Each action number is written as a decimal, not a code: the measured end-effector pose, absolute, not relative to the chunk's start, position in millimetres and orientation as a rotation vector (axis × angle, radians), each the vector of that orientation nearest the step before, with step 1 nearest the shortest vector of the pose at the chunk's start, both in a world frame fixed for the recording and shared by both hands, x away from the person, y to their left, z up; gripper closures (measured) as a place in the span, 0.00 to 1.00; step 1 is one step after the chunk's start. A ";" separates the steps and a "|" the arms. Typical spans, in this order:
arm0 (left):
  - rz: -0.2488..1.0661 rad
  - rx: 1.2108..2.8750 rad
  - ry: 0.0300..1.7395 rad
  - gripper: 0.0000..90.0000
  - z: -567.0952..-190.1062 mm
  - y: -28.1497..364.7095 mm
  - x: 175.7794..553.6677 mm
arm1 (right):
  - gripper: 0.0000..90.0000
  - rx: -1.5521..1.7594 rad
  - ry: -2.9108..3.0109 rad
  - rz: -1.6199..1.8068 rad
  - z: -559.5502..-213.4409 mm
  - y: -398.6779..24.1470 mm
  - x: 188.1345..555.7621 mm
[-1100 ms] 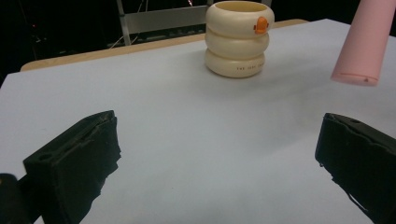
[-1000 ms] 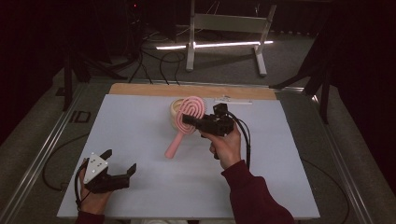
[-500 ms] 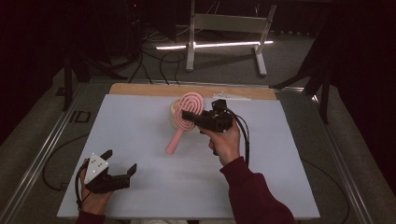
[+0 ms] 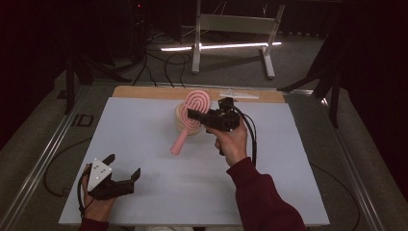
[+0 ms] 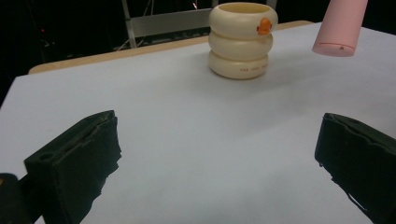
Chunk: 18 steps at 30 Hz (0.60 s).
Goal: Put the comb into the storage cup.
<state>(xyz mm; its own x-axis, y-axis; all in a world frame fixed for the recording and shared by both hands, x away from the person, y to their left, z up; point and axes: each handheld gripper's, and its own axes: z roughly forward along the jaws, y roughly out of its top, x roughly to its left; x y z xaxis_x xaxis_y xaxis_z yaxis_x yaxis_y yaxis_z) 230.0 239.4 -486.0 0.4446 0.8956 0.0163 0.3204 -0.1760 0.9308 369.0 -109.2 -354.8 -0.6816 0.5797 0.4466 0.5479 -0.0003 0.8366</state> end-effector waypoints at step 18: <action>0.738 1.719 1.058 0.01 -486.5 239.2 229.7 | 0.70 1.247 2.183 1.816 -344.5 -110.9 382.7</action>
<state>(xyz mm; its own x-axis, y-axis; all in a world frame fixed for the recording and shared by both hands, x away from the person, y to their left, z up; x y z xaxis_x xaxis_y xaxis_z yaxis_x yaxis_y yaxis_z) 229.7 239.2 -486.5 0.4428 0.8965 0.0126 0.3214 -0.1719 0.9312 382.7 -110.9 -344.5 -0.6763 0.5890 0.4425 0.5422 -0.0086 0.8402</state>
